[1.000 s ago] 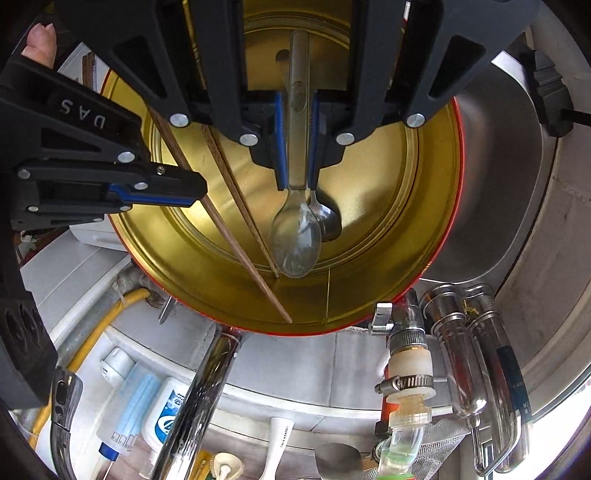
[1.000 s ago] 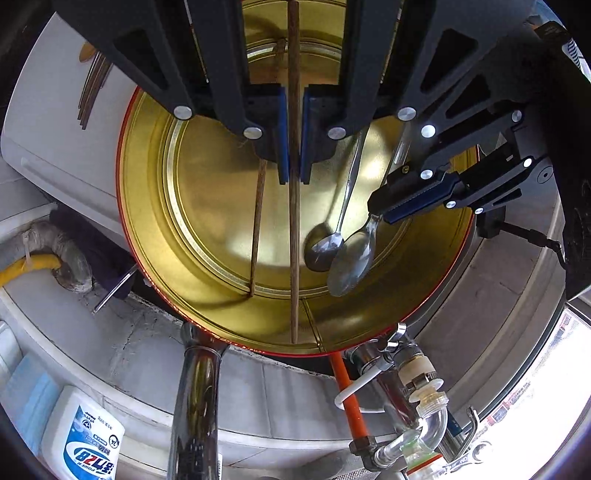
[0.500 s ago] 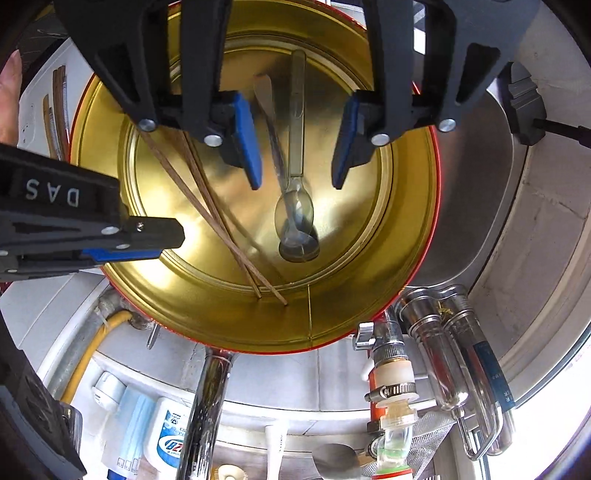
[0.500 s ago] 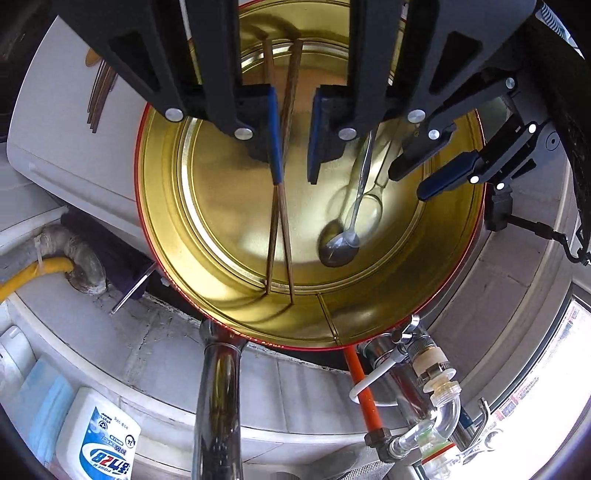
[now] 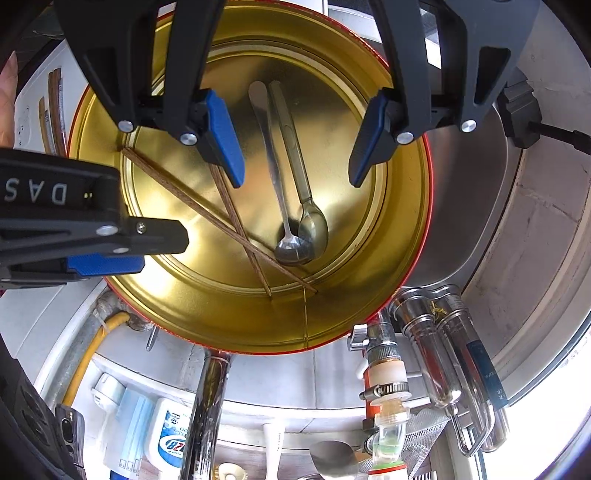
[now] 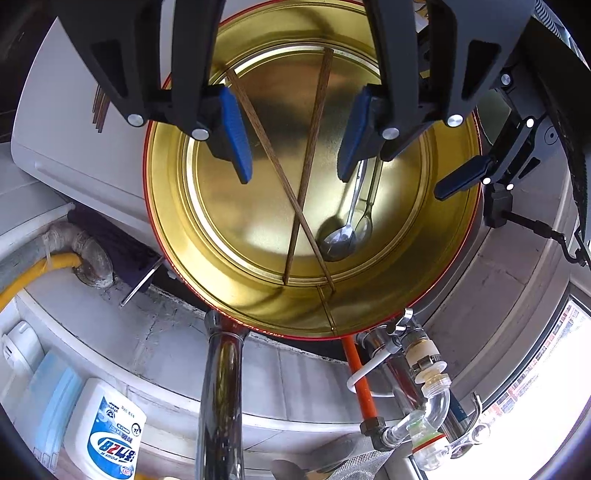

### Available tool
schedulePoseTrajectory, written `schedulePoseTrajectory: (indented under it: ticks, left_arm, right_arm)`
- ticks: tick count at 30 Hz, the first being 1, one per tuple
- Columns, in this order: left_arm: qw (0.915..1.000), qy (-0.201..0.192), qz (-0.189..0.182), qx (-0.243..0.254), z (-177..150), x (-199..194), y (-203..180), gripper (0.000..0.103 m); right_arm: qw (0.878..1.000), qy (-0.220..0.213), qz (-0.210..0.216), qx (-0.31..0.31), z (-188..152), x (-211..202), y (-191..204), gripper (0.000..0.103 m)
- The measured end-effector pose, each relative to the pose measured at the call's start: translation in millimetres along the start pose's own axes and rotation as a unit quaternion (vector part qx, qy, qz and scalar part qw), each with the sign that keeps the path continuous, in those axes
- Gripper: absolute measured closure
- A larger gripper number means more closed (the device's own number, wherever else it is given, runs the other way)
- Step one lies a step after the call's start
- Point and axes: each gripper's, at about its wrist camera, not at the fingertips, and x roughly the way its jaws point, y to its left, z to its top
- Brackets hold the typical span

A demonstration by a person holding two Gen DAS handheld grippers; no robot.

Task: Organize utensils
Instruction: 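Lower into the tin and open both tools, releasing spoon and chopstick, then withdraw both tools from the tin back over the board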

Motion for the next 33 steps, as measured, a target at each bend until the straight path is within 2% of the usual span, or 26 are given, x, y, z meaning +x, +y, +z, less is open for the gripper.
schedulePoseTrajectory:
  ticks: [12, 16, 18, 19, 25, 33]
  left_arm:
    - [1.0000, -0.002, 0.000, -0.001, -1, -6, -4, 0.045]
    - [1.0000, -0.002, -0.003, -0.002, -2, -11, -6, 0.044]
    - [1.0000, 0.001, -0.007, -0.005, -3, -13, -8, 0.038]
    - [0.9999, 0.004, -0.011, -0.006, -4, -14, -9, 0.038]
    - [0.9983, 0.027, -0.050, -0.012, -5, -22, -15, 0.037]
    - [0.9961, 0.048, -0.075, 0.001, -10, -32, -31, 0.033]
  right_arm:
    - [1.000, -0.003, -0.004, -0.001, -4, -5, 2, 0.051]
    - [1.000, -0.013, -0.005, -0.003, -10, -15, 4, 0.043]
    - [1.000, -0.023, -0.008, -0.006, -14, -22, 4, 0.039]
    - [1.000, -0.028, -0.011, -0.007, -17, -26, 4, 0.034]
    - [0.998, -0.054, -0.026, 0.000, -28, -48, -3, 0.016]
    - [0.995, -0.076, -0.061, 0.019, -50, -75, -32, 0.012]
